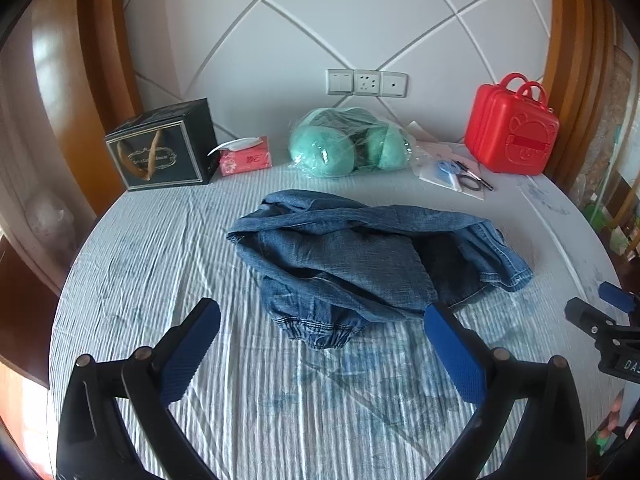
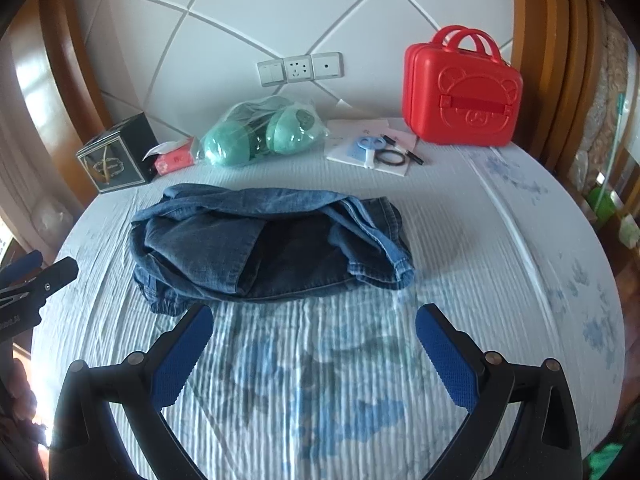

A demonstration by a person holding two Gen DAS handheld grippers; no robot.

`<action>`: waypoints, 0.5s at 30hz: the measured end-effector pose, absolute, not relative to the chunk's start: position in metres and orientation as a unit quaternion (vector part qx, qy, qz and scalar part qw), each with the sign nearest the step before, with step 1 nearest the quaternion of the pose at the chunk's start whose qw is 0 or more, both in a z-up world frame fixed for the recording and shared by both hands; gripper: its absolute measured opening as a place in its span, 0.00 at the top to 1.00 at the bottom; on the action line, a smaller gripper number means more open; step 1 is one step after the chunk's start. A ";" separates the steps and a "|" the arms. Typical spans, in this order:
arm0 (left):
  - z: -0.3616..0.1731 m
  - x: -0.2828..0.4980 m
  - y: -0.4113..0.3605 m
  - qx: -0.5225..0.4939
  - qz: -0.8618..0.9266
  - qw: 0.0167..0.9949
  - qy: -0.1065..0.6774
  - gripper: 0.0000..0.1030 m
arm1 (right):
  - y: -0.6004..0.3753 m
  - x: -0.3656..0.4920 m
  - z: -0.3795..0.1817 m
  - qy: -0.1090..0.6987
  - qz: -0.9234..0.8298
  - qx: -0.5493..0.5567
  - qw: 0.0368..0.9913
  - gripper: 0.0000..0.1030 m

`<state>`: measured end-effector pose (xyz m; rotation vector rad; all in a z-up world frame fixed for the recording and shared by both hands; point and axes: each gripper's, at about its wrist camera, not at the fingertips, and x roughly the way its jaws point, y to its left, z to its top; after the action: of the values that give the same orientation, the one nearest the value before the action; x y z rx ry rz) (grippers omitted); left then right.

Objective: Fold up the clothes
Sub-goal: 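Move both tools toward the crumpled blue jeans on the bed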

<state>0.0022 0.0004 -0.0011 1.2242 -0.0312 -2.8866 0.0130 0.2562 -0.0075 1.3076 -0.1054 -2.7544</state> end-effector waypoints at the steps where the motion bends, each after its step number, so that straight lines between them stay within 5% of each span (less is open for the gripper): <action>1: -0.002 0.003 0.001 0.391 -0.920 0.003 -0.010 0.00 | 0.256 0.013 -0.008 -0.033 -0.901 0.429 0.043 0.00; 15: -0.017 -0.005 -0.005 0.416 -0.909 0.011 0.014 0.00 | 0.254 0.010 -0.008 -0.020 -0.911 0.410 0.043 0.00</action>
<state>-0.0052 -0.0052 -0.0166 1.2964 0.0428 -2.8367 0.0097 0.2540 -0.0075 1.2546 -0.0603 -2.7853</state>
